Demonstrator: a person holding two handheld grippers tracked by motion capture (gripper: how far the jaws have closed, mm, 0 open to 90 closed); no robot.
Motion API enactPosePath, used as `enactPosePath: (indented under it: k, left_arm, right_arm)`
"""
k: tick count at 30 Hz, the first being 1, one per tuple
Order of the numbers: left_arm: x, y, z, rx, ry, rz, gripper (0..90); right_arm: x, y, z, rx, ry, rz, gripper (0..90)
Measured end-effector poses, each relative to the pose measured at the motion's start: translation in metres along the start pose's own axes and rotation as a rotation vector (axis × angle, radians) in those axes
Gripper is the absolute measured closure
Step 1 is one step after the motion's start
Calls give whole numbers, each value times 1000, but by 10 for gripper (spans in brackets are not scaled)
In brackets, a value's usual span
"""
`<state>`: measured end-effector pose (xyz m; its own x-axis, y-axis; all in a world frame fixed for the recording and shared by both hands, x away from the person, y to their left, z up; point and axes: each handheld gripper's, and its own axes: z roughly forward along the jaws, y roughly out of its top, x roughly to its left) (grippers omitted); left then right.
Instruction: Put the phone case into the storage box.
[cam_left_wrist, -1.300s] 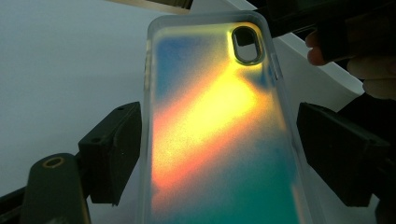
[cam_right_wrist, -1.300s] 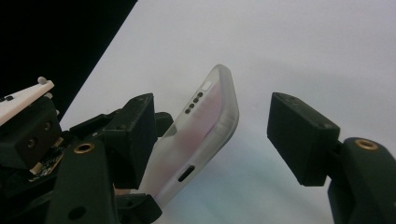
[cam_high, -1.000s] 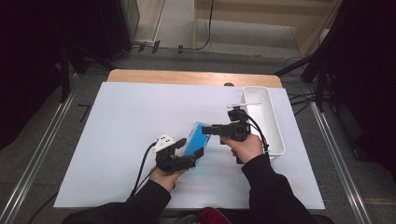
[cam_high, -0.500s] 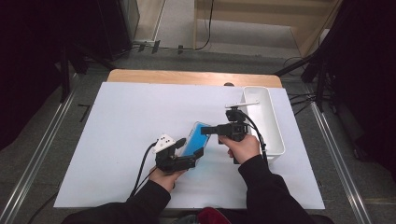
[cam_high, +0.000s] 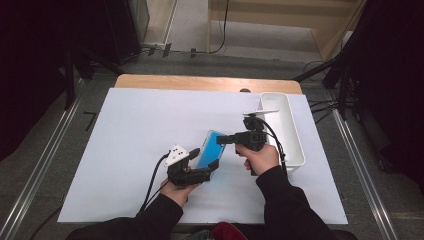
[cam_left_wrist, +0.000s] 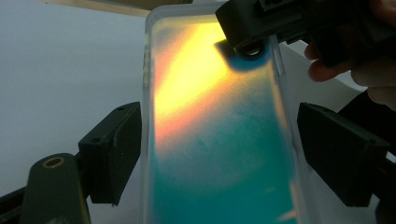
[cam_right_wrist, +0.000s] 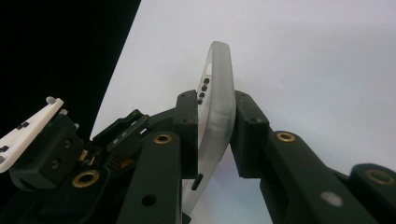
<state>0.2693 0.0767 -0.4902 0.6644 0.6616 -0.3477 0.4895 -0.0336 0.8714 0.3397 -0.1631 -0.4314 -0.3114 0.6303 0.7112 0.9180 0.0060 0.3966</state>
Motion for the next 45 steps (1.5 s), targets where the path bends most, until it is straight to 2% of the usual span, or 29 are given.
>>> enactPosePath:
  k: [12, 14, 19, 26, 32, 36, 38, 39, 42, 43, 44, 45]
  left_arm:
    - [-3, 0, 0, -13, 15, 45, 160]
    - [-4, 0, -1, 2, 30, 68, 159]
    - [-4, 2, 0, 10, 29, 77, 154]
    - [-1, 5, 0, 50, 4, 38, 121]
    - [-1, 8, -1, 64, -7, 33, 121]
    - [2, 13, -4, 86, -21, 16, 122]
    - [2, 15, -4, 90, -26, 15, 122]
    - [3, 18, -4, 114, -46, 14, 122]
    - [4, 19, -5, 127, -52, 16, 125]
    - [5, 20, -5, 133, -52, 18, 125]
    - [5, 21, -5, 139, -59, 26, 125]
    - [5, 22, -5, 144, -57, 27, 125]
  right_arm:
    - [4, 1, -3, 9, 23, -6, 755]
    - [6, 1, -4, 13, 26, -5, 757]
    - [8, 1, -4, 11, 23, -18, 761]
    - [9, 1, -8, -3, 8, -33, 769]
    - [9, 2, -12, -12, -11, -52, 769]
    - [12, 2, -16, -24, -57, -96, 768]
    - [12, 2, -17, -29, -62, -111, 769]
    - [14, 2, -19, -32, -74, -125, 768]
    - [15, 2, -22, -44, -90, -166, 769]
    - [15, 2, -22, -44, -90, -166, 769]
    - [16, 2, -22, -46, -94, -184, 769]
    - [16, 2, -24, -51, -104, -230, 769]
